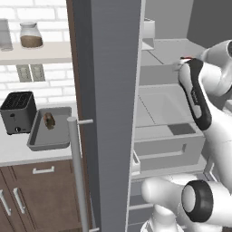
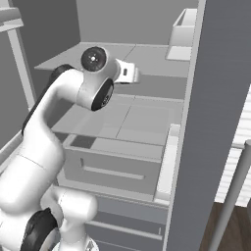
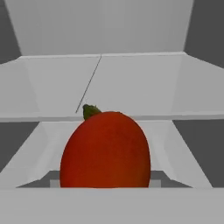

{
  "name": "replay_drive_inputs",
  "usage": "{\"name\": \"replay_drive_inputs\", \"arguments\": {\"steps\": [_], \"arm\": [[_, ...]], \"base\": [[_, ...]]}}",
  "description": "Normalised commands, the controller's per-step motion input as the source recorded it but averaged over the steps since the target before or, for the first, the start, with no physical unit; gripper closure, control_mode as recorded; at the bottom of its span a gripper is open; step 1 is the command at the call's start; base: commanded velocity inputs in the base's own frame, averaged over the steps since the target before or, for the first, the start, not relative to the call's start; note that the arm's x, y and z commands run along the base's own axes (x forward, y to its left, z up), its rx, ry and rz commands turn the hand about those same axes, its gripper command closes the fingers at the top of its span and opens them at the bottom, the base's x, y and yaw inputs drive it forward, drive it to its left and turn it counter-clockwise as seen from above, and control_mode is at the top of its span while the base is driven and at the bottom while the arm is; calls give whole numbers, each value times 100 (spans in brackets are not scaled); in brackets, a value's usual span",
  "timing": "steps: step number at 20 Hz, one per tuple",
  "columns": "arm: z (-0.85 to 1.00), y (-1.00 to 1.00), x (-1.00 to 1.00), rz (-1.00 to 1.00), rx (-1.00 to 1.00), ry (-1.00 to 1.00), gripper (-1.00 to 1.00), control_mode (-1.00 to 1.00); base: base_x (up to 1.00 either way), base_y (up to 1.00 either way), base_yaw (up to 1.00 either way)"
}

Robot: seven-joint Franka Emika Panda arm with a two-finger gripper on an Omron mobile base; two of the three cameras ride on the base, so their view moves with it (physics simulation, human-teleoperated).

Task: Place one tomato and one steak in each tupperware on the nearby counter, to pack two identical lunches.

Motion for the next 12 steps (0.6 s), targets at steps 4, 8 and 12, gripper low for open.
{"name": "replay_drive_inputs", "arguments": {"steps": [4, 8, 12], "arm": [[-65, 27, -100, 0, -11, 11, 100, -100], [-56, 25, -100, 0, -12, 20, 100, -100], [0, 0, 0, 0, 0, 0, 100, 100]], "base": [[0, 0, 0], [0, 0, 0], [-100, 11, 0]]}}
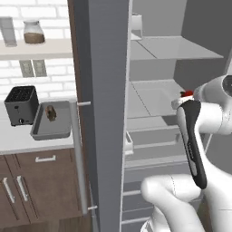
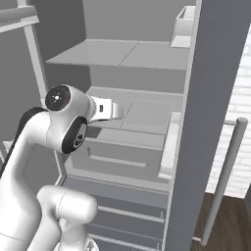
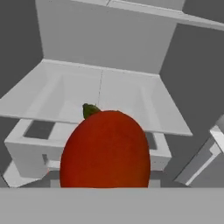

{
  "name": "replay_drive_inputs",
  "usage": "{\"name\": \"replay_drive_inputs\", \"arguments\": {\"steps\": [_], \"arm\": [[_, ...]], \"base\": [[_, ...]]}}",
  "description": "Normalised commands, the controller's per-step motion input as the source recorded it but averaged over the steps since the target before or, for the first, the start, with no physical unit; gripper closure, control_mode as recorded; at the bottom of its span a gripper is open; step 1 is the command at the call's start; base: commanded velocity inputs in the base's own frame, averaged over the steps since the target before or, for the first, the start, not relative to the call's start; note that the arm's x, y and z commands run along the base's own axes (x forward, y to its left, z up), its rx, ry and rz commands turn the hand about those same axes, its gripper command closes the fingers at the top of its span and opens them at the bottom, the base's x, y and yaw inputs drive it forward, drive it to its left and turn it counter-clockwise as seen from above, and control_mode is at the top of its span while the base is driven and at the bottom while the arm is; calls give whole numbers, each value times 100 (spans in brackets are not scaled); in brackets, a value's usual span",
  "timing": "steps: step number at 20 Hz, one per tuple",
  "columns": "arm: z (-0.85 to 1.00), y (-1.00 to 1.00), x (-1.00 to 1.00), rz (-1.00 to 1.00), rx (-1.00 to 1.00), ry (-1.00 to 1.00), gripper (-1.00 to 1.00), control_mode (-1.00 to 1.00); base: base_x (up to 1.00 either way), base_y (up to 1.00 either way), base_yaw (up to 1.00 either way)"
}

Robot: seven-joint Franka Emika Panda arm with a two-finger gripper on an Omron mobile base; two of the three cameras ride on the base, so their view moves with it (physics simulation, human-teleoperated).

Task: Place one tomato and one steak in each tupperware on the nearby counter, to pack two identical lunches.

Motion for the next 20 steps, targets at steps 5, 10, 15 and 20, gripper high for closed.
{"name": "replay_drive_inputs", "arguments": {"steps": [5, 10, 15, 20], "arm": [[0, 0, 0, 0, 0, 0, 100, 100], [0, 0, 0, 0, 0, 0, 100, 100], [0, 0, 0, 0, 0, 0, 100, 100], [0, 0, 0, 0, 0, 0, 100, 100]], "base": [[-100, -1, 0], [-100, 1, 22], [-94, 33, 52], [-10, 90, 73]]}}
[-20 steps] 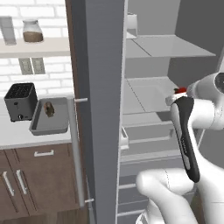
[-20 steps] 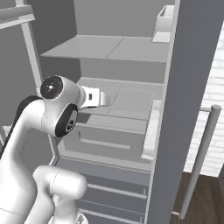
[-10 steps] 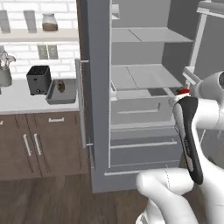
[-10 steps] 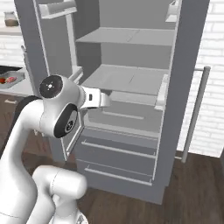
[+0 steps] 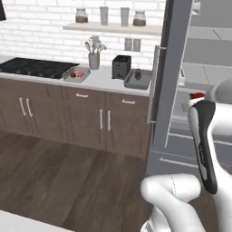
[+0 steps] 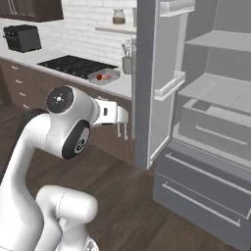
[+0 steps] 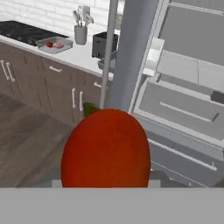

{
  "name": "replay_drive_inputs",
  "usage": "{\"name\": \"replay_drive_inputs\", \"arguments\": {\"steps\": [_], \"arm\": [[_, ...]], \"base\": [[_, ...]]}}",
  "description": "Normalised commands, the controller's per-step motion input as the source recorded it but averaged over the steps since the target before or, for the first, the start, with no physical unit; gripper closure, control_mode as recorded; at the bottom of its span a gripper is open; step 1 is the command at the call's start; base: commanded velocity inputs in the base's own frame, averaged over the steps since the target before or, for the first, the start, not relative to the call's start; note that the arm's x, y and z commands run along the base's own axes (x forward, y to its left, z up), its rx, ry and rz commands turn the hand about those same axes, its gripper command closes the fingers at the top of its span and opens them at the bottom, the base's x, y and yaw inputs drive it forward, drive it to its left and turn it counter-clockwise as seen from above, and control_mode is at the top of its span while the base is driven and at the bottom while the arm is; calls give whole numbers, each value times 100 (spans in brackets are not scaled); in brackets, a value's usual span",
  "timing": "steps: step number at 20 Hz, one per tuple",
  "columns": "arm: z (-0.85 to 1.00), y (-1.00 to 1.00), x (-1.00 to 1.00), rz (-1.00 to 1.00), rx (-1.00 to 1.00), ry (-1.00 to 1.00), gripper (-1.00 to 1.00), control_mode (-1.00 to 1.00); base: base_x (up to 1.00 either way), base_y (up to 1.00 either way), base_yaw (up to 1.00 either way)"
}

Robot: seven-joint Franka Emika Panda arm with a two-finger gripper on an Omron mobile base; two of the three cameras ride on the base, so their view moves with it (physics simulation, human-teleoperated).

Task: Place one tomato and one steak in each tupperware on the nearby counter, to pack two identical lunches.

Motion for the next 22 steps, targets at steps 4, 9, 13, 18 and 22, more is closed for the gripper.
{"name": "replay_drive_inputs", "arguments": {"steps": [4, 9, 13, 18, 22], "arm": [[0, 0, 0, 0, 0, 0, 100, 100], [0, 0, 0, 0, 0, 0, 100, 100], [0, 0, 0, 0, 0, 0, 100, 100], [0, 0, 0, 0, 0, 0, 100, 100], [0, 0, 0, 0, 0, 0, 100, 100]], "base": [[24, 98, 64], [92, 52, 57], [100, 27, 47], [100, 14, 41], [100, 6, 22]]}}
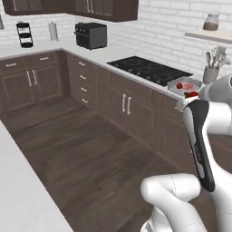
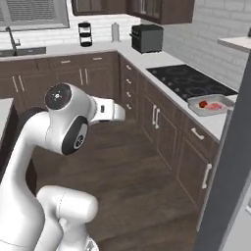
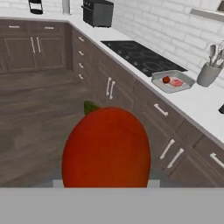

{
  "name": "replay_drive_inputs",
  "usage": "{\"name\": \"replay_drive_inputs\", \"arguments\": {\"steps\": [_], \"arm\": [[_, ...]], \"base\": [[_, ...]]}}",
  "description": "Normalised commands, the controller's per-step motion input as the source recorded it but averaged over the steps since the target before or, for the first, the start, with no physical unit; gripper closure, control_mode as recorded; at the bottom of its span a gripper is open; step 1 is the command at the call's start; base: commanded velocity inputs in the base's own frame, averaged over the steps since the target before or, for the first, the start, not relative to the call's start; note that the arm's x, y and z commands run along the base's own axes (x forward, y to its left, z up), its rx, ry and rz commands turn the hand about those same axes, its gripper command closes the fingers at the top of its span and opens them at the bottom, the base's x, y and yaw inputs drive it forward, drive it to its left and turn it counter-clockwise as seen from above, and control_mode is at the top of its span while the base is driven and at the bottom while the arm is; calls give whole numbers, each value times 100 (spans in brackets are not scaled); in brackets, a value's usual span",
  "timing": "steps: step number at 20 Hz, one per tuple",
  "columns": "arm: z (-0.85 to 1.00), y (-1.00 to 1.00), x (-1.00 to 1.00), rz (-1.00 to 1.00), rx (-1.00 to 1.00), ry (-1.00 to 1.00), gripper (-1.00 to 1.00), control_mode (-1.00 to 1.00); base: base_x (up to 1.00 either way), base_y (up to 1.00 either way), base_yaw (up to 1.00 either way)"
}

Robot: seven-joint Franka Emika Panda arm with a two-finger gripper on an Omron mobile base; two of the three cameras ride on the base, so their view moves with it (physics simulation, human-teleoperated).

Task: Place one tomato and one steak in each tupperware on the nearby counter, to pack two identical lunches.

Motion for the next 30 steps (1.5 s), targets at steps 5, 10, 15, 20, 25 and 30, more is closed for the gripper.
{"name": "replay_drive_inputs", "arguments": {"steps": [5, 10, 15, 20, 25, 30], "arm": [[0, 0, 0, 0, 0, 0, 100, 100], [0, 0, 0, 0, 0, 0, 100, 100], [0, 0, 0, 0, 0, 0, 100, 100], [0, 0, 0, 0, 0, 0, 100, 100], [0, 0, 0, 0, 0, 0, 100, 100], [0, 0, 0, 0, 0, 0, 100, 100]], "base": [[100, 16, -17], [90, 21, -59], [65, 27, -73], [73, 40, -72], [79, 69, -72], [100, 94, -61]]}}
